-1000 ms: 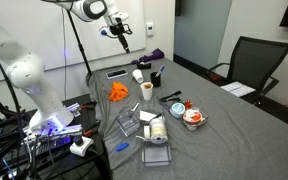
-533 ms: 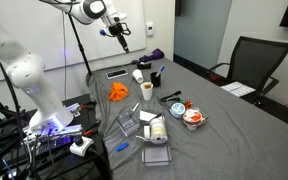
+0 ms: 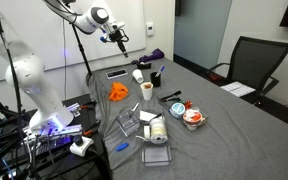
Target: Place the fallen cup vertically upright
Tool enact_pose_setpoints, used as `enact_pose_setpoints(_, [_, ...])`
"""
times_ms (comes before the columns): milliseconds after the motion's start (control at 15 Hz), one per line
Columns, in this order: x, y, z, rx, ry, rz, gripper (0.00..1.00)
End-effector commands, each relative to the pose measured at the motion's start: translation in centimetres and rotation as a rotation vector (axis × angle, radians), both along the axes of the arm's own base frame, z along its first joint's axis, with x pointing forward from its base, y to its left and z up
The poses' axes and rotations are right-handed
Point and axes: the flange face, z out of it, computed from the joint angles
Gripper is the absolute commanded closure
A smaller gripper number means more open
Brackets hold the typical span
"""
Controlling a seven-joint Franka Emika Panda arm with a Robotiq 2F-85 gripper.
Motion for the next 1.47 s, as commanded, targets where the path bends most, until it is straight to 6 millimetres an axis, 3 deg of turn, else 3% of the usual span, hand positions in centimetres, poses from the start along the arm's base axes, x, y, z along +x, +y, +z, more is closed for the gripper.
enact_pose_setpoints(0, [2.9, 2.4, -3.0, -0.067, 0.05, -0.049, 0.0])
enact_pose_setpoints(333, [5.8, 5.2, -6.7, -0.162, 0.149, -0.055, 0.0])
enact_pose_setpoints(800, [8.9, 7.6, -8.1, -0.162, 0.154, 0.043, 0.0])
enact_pose_setpoints(1000, [9.2, 7.4, -8.2, -0.26, 0.154, 0.044, 0.0])
enact_pose_setpoints(1067, [8.6, 7.4, -8.2, -0.189, 0.154, 0.04, 0.0])
enact_pose_setpoints(1400, [8.9, 7.3, -8.2, -0.233, 0.154, 0.041, 0.0])
